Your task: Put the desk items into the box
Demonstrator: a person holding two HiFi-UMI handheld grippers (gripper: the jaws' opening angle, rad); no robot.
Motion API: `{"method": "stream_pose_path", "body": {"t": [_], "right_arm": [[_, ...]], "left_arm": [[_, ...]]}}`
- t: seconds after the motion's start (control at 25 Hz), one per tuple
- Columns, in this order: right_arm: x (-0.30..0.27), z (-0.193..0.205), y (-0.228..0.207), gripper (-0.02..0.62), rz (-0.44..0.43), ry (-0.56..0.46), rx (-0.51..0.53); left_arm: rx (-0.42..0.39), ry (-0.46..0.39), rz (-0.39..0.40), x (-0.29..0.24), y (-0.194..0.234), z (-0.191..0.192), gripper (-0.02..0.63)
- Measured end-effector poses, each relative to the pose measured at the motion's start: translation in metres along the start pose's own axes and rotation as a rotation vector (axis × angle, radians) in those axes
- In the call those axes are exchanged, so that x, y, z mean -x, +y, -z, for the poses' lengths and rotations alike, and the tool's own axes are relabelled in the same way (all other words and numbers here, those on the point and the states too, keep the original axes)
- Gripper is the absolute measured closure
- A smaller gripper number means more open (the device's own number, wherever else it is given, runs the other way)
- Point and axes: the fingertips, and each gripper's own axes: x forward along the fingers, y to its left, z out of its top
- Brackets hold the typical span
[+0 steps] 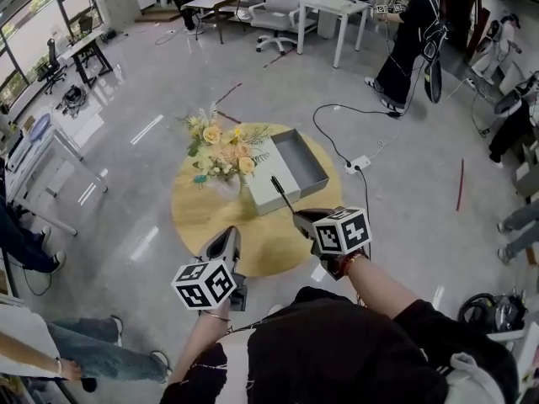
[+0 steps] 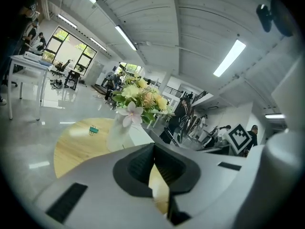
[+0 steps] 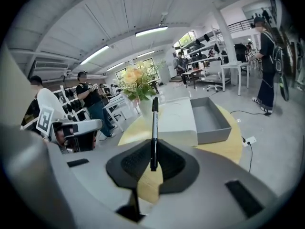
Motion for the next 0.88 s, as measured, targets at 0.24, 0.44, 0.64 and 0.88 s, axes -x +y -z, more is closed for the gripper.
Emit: {"method": "stream_pose_path", "body": {"t": [0.24, 0.44, 0.64, 0.88], "right_arm": [[0.006, 0.001, -0.004, 0.546, -0.009, -0.016, -0.037], [0.009, 0.004, -0.013, 0.545, -0.012, -0.010, -0.047], [0.010, -0.001, -0.028, 0.545, -0.019, -0.018, -0.065], [0.015, -0.021, -0.051, 0.545, -0.026, -0.032, -0.055]], "left_arm": [[-0.009, 0.030, 0.030, -0.009, -0.013, 0.012, 0.595], [-0.014, 0.050, 0.019, -0.019, -0.015, 0.012, 0.595], [-0.029, 0.051, 0.018, -0.032, -0.022, 0.009, 0.595], [-0.056, 0.047, 0.027, -0.053, -0.043, 0.000, 0.595]]}}
